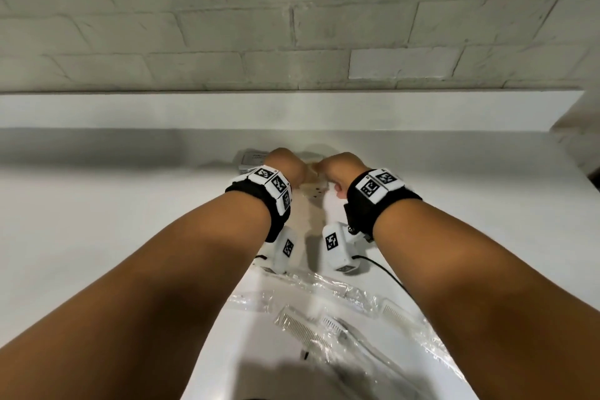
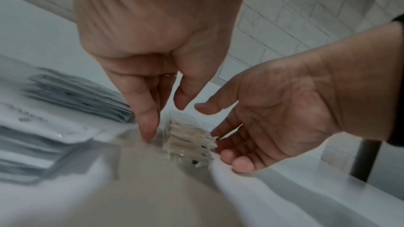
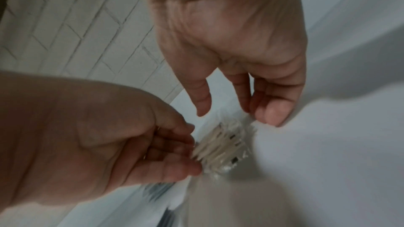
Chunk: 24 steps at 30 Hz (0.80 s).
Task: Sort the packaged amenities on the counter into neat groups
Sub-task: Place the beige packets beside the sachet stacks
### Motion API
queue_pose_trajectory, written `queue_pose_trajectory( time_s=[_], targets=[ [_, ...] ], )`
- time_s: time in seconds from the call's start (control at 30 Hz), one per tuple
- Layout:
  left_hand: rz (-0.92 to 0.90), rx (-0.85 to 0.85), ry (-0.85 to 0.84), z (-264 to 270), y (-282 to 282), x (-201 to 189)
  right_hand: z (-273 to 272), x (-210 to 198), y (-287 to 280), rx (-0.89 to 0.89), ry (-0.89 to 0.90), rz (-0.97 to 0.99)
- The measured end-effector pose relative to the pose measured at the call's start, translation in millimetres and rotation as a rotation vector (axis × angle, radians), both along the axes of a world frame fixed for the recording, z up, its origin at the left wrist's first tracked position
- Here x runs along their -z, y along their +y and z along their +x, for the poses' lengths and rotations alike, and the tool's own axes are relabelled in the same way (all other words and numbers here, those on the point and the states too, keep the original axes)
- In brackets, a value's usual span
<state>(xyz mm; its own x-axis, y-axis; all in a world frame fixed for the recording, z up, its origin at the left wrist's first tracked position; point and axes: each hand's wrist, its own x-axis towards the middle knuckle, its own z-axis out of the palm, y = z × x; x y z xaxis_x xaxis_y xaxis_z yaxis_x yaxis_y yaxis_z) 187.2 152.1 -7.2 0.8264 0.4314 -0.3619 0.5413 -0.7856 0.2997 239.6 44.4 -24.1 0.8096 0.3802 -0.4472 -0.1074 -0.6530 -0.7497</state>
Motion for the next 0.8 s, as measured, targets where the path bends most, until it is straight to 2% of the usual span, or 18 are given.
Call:
queue_pose_trajectory(
  time_s=[0.07, 0.13, 0.23, 0.3, 0.4, 0.47, 0.53, 0.63, 0.73, 0.8],
  targets=[
    [0.080, 0.035, 0.002, -7, 0, -7, -3, -6, -10, -0.021, -0.015, -0.011],
    [0.110, 0.030, -0.131, -15, 0, -16, -6, -10, -21, -0.036, -0.047, -0.038],
    [0.118, 0.083, -0.302, -39, 2, -11, -23, -13, -42, 0.031, -0.020, 0.007],
    [0.096, 0.156, -0.346, -58, 1, -10, -35, -18, -57, -0.025, -0.014, 0.001],
    [0.092, 0.373, -0.205, -95, -6, -5, -64, -25, -83, -0.169, 0.047, 0.001],
    [0.107, 0.444, -0.066, -113, -6, 5, -82, -26, -96, -0.287, 0.058, -0.060],
    [0.049, 0.471, 0.011, -128, -7, 17, -100, -24, -102, -0.378, 0.011, -0.177],
    [-0.029, 0.544, 0.020, -144, -20, 28, -123, -23, -106, -0.424, -0.128, -0.302],
    [0.114, 0.635, -0.047, -155, -35, 36, -147, -32, -114, -0.488, -0.234, -0.442],
    [0.175, 0.623, -0.063, -159, -38, 35, -162, -35, -119, -0.580, -0.265, -0.558]
  ],
)
